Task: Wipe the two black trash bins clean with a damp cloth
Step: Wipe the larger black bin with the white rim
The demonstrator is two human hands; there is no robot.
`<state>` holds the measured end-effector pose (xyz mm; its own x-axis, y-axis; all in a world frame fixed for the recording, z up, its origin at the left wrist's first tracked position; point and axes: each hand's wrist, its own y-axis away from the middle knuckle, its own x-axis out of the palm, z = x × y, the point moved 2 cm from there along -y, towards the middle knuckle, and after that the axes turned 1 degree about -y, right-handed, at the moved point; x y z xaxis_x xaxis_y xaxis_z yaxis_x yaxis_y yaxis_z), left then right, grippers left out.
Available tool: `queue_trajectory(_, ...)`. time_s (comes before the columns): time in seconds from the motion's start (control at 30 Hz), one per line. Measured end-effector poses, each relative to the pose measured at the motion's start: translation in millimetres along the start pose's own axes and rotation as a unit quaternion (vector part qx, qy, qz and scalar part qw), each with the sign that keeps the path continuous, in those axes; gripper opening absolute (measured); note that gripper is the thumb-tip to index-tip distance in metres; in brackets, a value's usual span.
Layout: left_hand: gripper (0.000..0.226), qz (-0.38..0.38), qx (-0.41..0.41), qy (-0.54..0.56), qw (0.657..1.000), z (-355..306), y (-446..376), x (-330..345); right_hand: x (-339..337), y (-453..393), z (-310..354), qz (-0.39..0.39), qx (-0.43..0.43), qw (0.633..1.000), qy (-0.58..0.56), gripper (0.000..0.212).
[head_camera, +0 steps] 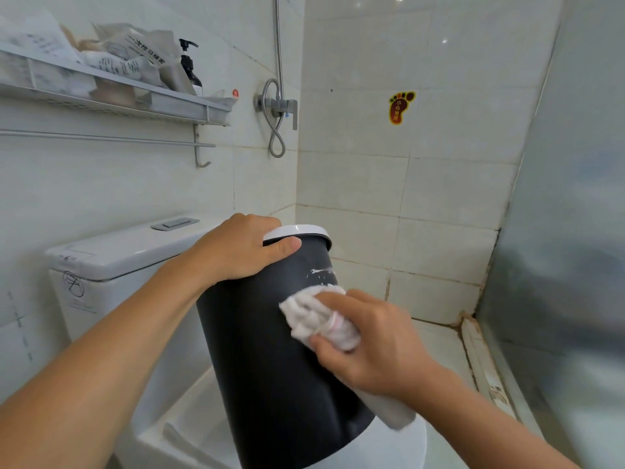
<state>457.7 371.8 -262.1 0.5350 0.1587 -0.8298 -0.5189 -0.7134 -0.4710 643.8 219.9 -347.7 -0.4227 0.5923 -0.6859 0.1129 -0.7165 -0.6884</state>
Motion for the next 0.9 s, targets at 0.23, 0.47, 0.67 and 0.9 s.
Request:
queue_trajectory(0.23,0.052,-0.001,0.037,0.005,0.999,-0.6,1.0,1.8,-5.4,-52.2,-13.4,-0.050,0.090,0.994,-0.026,0.033)
queue_trajectory(0.47,0.058,-0.003,0.012,0.022,1.000,7.8,3.4,-0.3,-7.8,7.8,6.2,0.039,-0.006,0.999,0.006,0.043)
queue_trajectory(0.67,0.054,0.000,0.051,0.019,0.999,-4.8,5.2,2.0,-17.8,-45.8,-13.0,-0.051,0.093,0.994,-0.021,0.029)
queue_trajectory(0.9,0.058,-0.002,0.037,0.048,0.998,7.4,3.7,-1.1,-8.5,3.2,6.1,0.024,0.031,0.999,-0.004,0.044)
